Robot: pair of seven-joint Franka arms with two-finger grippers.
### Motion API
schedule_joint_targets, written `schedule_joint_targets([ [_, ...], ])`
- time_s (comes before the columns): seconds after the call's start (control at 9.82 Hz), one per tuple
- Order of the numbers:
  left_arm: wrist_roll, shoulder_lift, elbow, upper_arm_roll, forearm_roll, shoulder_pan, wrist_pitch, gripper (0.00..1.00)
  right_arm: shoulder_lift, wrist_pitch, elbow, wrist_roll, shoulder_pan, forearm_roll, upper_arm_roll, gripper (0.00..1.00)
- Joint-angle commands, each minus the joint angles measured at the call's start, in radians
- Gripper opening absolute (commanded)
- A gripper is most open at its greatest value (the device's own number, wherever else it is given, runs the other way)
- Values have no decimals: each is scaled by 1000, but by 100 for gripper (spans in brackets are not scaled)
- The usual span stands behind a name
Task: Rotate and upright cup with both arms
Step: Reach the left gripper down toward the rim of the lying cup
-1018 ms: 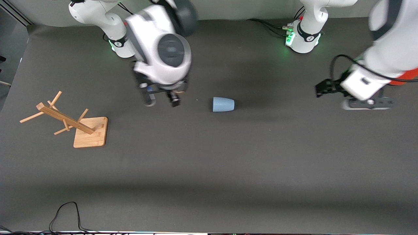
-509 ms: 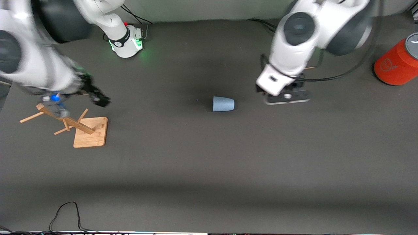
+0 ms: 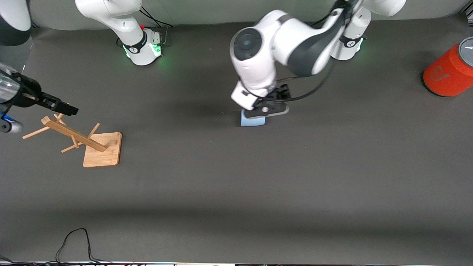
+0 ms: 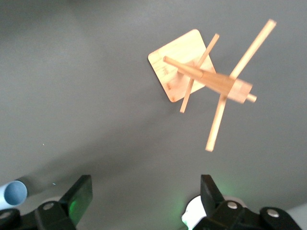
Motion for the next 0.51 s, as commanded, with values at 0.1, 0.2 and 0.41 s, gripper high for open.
schedule_joint_targets([
  [0.1,-147,149,169,20,86,-135,-41,100,-35,122,-77,-250,-52,-7,21,100],
  [0.2,-167,194,182,22,117,-170,-34,100,-32,138,-77,-304,-52,-7,16,100],
  [0.41,-215,303,195,22,224,-225,-28,100,-32,182,-89,-361,-51,-7,13,100],
])
